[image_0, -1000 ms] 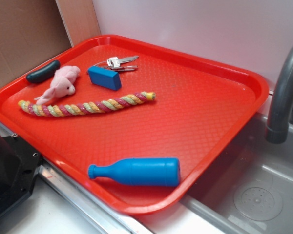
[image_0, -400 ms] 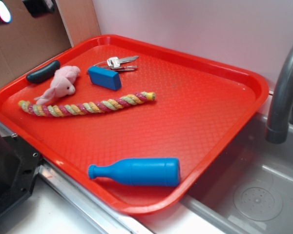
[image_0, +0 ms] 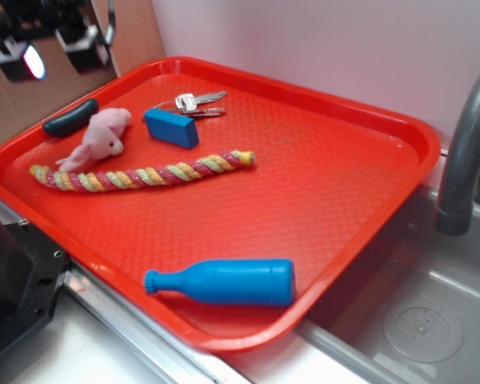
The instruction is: Grab the pink bunny.
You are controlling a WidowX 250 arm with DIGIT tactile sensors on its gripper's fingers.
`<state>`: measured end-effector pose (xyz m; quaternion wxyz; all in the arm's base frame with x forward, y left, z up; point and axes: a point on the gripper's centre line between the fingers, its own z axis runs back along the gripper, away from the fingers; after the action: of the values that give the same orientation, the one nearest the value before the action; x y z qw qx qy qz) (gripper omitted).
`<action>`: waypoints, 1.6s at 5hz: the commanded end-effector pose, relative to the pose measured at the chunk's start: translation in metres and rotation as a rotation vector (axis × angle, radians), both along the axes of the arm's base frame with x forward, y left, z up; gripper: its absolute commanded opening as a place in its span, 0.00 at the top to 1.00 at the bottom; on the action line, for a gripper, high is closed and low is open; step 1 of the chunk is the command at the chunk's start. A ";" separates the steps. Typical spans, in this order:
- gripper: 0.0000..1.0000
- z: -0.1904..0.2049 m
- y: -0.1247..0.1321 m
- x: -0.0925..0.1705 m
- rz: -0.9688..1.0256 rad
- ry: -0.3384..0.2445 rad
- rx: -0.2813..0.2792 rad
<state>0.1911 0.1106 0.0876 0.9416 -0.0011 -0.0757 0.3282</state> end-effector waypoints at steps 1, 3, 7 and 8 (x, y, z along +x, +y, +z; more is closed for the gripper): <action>0.00 -0.052 -0.006 0.021 -0.092 0.056 0.050; 1.00 -0.067 -0.005 0.023 -0.030 0.084 0.060; 1.00 0.021 -0.048 0.025 -0.041 0.050 0.065; 1.00 0.052 -0.081 0.009 -0.152 0.025 0.040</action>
<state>0.1977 0.0252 0.1279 0.9655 0.0185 -0.0432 0.2560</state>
